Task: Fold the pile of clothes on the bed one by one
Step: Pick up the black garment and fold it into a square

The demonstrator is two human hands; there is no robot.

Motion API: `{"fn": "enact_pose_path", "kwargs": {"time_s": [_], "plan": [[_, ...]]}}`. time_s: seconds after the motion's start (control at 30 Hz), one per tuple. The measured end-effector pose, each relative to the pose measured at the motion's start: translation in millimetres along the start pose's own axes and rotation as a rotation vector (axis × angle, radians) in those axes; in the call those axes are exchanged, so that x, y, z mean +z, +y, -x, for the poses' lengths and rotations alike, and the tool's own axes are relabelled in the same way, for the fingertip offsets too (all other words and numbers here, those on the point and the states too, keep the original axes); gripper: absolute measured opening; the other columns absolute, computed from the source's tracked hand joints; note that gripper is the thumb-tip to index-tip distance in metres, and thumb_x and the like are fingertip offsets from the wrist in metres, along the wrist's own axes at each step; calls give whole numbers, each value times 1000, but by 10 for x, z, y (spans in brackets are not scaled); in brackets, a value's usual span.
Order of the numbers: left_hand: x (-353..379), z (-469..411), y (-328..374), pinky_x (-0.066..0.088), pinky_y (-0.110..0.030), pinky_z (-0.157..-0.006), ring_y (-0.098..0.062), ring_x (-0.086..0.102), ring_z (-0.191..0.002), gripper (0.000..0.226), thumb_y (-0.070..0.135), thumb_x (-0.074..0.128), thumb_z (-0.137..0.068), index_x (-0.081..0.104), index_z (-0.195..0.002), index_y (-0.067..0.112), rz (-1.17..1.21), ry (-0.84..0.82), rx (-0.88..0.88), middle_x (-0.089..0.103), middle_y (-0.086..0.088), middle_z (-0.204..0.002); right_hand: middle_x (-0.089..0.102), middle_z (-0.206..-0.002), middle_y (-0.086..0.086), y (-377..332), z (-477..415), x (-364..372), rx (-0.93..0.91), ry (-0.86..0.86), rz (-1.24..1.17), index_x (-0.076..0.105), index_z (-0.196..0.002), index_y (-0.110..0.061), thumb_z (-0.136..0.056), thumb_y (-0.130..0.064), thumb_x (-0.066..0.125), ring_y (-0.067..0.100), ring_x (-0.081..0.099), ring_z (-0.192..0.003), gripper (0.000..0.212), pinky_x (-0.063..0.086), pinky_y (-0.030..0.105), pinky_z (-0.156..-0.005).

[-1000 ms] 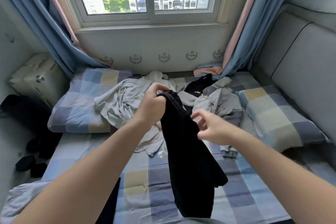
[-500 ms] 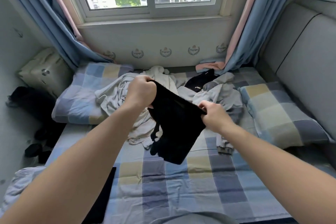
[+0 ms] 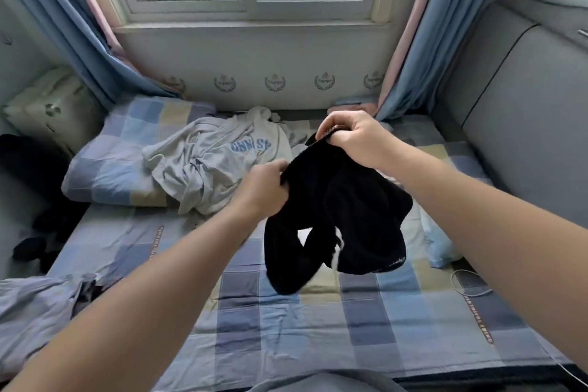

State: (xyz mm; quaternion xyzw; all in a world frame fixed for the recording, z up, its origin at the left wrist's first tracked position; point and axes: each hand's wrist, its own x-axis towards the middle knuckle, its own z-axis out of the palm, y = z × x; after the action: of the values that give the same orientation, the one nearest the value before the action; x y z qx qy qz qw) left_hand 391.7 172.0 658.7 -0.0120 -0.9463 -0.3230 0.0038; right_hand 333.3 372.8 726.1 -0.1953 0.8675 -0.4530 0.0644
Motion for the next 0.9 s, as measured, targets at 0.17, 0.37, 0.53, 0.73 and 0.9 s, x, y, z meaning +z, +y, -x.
{"fn": "enact_pose_path", "kwargs": {"time_s": [0.17,0.37,0.53,0.73,0.9], "plan": [[-275,-141,-196,48,-32,-63,-27,59,-79,23,-3,45,-79,59,-80,15,-282,-53,-184,62,-7,-84,68,-90,1,596,240,-426,139,52,458,66,-92,-18,-82,-2,54,26,62,-91,23,48,33,-76],[-492,-195,-341,55,-35,-78,-27,62,-87,30,1,49,-81,69,-98,16,-282,-66,-322,68,-9,-96,66,-91,2,860,293,-490,278,89,474,66,-87,-24,-83,-5,51,28,60,-92,24,46,33,-75],[-394,-159,-358,62,-35,-59,-22,67,-60,35,0,35,-97,63,-114,14,119,-82,-585,68,-17,-100,69,-91,-5,830,211,-332,364,41,438,66,-79,-31,-75,-8,49,25,62,-95,30,54,36,-84],[-417,-128,-511,61,-35,-59,-25,66,-64,44,-10,25,-95,63,-105,11,324,-35,-581,61,-17,-94,62,-75,12,811,113,-221,503,32,85,68,-84,-17,-86,4,40,24,62,-52,36,48,27,-46],[-485,-135,-641,60,-36,-74,-22,64,-73,32,-13,47,-93,62,-87,14,460,55,-547,61,-14,-87,60,-88,13,685,121,-206,576,-91,-378,64,-112,-8,-97,4,43,19,60,-50,28,56,31,-51]]}}
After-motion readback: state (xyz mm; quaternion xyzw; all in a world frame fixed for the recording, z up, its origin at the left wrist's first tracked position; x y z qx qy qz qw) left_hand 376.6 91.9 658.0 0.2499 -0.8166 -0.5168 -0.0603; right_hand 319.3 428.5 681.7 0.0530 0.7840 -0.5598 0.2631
